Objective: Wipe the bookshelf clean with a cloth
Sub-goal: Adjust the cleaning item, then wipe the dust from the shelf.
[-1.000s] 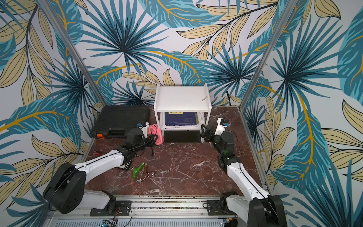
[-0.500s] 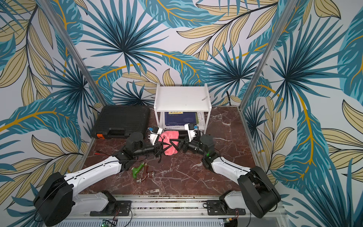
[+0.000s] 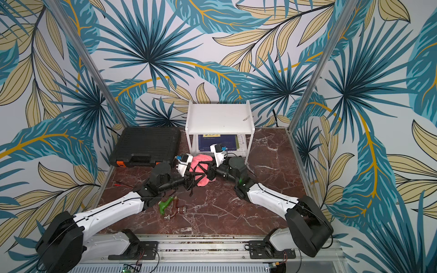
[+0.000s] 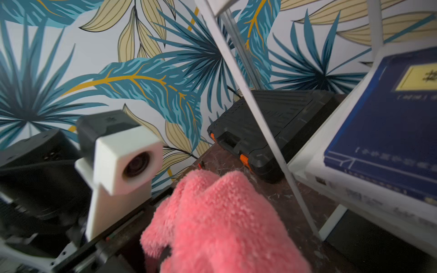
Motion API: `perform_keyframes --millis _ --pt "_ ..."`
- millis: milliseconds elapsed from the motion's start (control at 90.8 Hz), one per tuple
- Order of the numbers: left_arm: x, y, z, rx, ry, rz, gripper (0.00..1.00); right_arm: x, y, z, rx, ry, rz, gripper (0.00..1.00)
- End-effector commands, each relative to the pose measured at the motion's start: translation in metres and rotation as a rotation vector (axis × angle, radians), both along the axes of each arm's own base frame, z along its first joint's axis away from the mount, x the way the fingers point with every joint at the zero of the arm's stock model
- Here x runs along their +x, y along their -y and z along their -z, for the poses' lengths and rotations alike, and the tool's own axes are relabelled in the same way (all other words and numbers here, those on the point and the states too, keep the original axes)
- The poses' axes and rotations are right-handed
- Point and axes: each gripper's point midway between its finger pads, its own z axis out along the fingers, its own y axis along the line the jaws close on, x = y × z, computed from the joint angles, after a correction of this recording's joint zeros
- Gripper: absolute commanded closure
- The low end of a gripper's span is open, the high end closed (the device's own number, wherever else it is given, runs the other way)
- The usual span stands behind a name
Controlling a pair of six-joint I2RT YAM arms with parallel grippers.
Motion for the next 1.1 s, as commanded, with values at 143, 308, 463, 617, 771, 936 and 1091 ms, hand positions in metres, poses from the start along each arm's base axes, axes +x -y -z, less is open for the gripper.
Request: perform_keyframes --millis 143,308,463,617,771,936,1091 --pt "0.033 -0.147 0.054 0.032 -0.171 -0.792 0.24 0.068 0.000 0.040 -0.441 0.088 0.346 1.00" --pt "0.036 -0.159 0.047 0.022 -0.158 -0.825 0.05 0.071 0.062 0.046 -0.705 0.164 0.606 1.00" --pt "0.043 -0.160 0.038 0.048 -0.150 -0.836 0.00 0.039 0.080 0.059 -0.839 0.266 0.467 1.00" --pt "0.053 -0.155 0.034 0.039 -0.162 -0.839 0.00 0.033 0.026 0.068 -0.727 0.247 0.241 1.00" --pt "0.061 -0.145 0.032 0.013 -0.178 -0.813 0.00 0.052 -0.011 0.054 -0.693 0.272 0.234 1.00" --pt "0.065 -0.123 0.010 -0.055 -0.114 -0.673 0.00 0.072 0.049 0.047 -0.878 0.243 0.542 1.00" --pt "0.065 -0.116 0.002 -0.049 -0.054 -0.626 0.00 0.032 0.151 0.076 -0.993 0.114 0.604 1.00"
